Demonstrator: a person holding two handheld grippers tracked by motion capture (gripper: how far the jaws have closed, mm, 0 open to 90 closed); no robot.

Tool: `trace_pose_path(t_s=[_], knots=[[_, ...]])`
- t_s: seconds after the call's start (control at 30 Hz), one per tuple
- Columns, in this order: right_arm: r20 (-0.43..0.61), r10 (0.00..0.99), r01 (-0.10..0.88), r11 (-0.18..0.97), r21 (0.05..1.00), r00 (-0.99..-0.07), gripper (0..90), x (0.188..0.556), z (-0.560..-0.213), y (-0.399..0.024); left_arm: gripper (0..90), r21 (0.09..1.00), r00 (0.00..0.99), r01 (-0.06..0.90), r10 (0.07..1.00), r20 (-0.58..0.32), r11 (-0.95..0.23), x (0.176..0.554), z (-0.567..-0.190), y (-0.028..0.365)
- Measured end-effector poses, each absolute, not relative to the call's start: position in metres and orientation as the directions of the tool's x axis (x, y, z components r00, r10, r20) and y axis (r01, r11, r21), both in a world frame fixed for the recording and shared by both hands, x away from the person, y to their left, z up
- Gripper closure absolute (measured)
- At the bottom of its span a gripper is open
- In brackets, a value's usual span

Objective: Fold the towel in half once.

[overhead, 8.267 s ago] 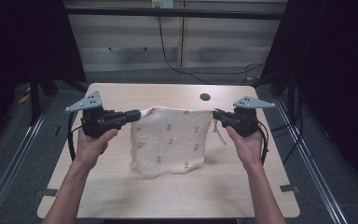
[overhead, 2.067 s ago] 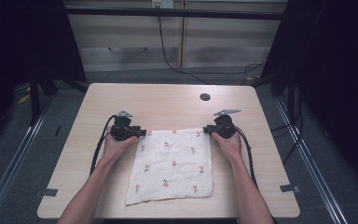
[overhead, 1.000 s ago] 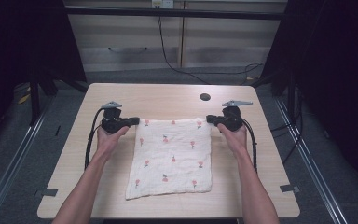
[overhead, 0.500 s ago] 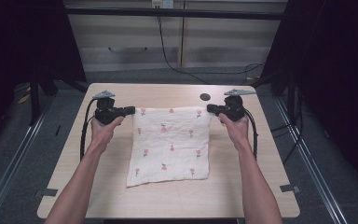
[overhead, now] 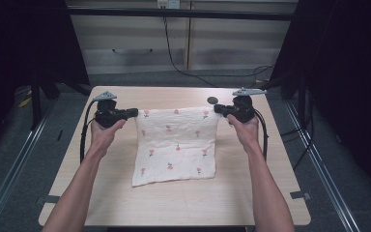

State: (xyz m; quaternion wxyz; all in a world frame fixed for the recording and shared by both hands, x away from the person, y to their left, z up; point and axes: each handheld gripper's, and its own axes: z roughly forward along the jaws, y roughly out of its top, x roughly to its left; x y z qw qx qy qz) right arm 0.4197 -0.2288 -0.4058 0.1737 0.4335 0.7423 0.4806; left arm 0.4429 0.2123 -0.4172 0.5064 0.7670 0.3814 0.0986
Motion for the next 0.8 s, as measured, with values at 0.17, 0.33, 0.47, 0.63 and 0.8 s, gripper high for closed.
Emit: trace_pose_path(t_s=[0.17, 0.33, 0.47, 0.63, 0.8], knots=[[0.155, 0.802, 0.466, 0.168, 0.869, -0.577, 85.7, 0.411, -0.405, -0.227, 87.1, 0.865, 0.706, 0.461, 0.673, -0.221, -0.199, 0.433, -0.415, 0.215], [0.148, 0.794, 0.457, 0.177, 0.871, -0.589, 85.7, 0.402, -0.405, -0.227, 87.1, 0.870, 0.714, 0.451, 0.666, -0.216, -0.201, 0.423, -0.418, 0.217], [0.153, 0.781, 0.466, 0.192, 0.864, -0.606, 85.7, 0.390, -0.414, -0.226, 87.1, 0.873, 0.719, 0.448, 0.659, -0.222, -0.195, 0.412, -0.424, 0.221], [0.166, 0.777, 0.474, 0.186, 0.861, -0.607, 85.7, 0.382, -0.421, -0.229, 87.0, 0.873, 0.723, 0.447, 0.653, -0.224, -0.196, 0.405, -0.431, 0.221], [0.171, 0.782, 0.489, 0.188, 0.852, -0.599, 85.6, 0.387, -0.426, -0.229, 87.0, 0.859, 0.709, 0.468, 0.667, -0.226, -0.207, 0.411, -0.439, 0.216]])
